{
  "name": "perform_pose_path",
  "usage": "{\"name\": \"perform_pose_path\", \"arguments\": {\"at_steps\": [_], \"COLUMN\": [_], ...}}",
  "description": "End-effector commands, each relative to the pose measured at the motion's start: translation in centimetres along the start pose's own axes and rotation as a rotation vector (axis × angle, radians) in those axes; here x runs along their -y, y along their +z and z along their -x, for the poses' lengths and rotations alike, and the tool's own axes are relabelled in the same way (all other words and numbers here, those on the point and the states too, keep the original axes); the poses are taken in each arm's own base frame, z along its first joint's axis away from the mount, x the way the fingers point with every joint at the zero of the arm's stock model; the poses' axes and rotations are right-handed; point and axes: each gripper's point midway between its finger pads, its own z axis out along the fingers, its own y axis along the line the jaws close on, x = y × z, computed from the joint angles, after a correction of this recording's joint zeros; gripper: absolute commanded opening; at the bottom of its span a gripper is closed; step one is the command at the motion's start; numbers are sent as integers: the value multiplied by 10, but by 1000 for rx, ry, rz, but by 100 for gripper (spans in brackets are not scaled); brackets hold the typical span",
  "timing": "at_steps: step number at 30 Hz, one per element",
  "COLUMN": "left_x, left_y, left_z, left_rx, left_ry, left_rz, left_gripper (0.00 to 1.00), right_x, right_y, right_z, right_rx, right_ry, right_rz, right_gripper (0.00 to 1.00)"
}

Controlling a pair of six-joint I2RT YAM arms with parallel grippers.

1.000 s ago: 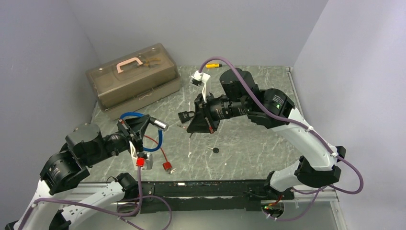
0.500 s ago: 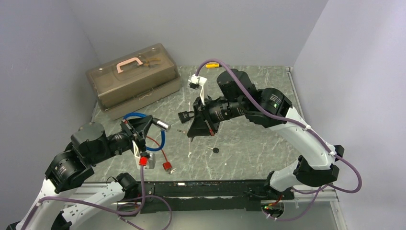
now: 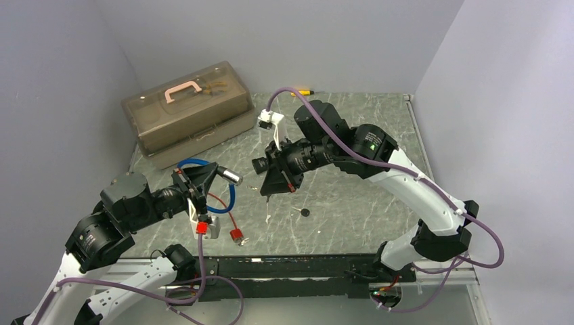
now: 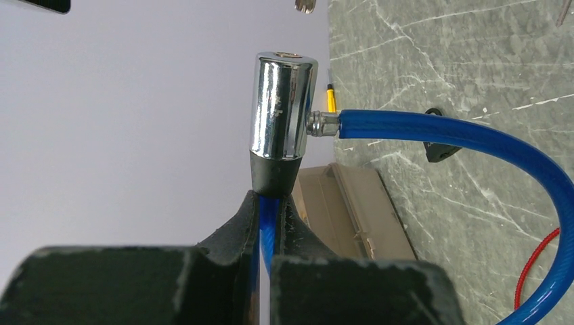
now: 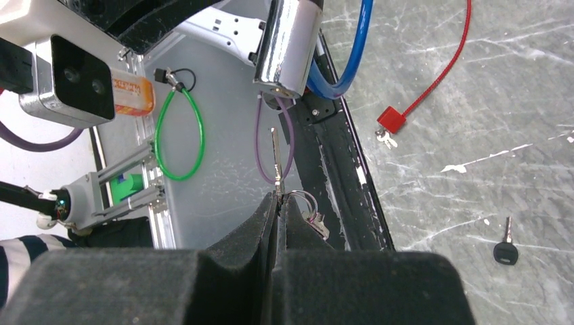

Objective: Unlock with the key
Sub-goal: Unlock the lock.

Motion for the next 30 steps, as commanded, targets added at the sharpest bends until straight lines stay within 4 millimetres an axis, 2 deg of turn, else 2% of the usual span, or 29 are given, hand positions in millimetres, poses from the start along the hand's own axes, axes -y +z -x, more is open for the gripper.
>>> {"name": "perform_pose_path", "arguments": {"at_steps": [1,14,22,30], "left_x": [-24,-24,-22,-23], "left_y": [-6,-9,-9,-10], "left_z": [13,17,17,19], "left_rx": [54,68,70,77], "left_ry": [33,39,41,41], "left_rz": [83,79,73,74], "left_gripper": [0,0,0,0], "right_x": [-8,-8,-11,-6], "right_y": [0,4,-2,-2], "right_z": [19,28,31,31], "right_rx": [67,77,87,78], "right_ry": [-13,-17,-29,-26], "right_rz": [35,37,37,26], "right_gripper": [0,0,0,0]}}
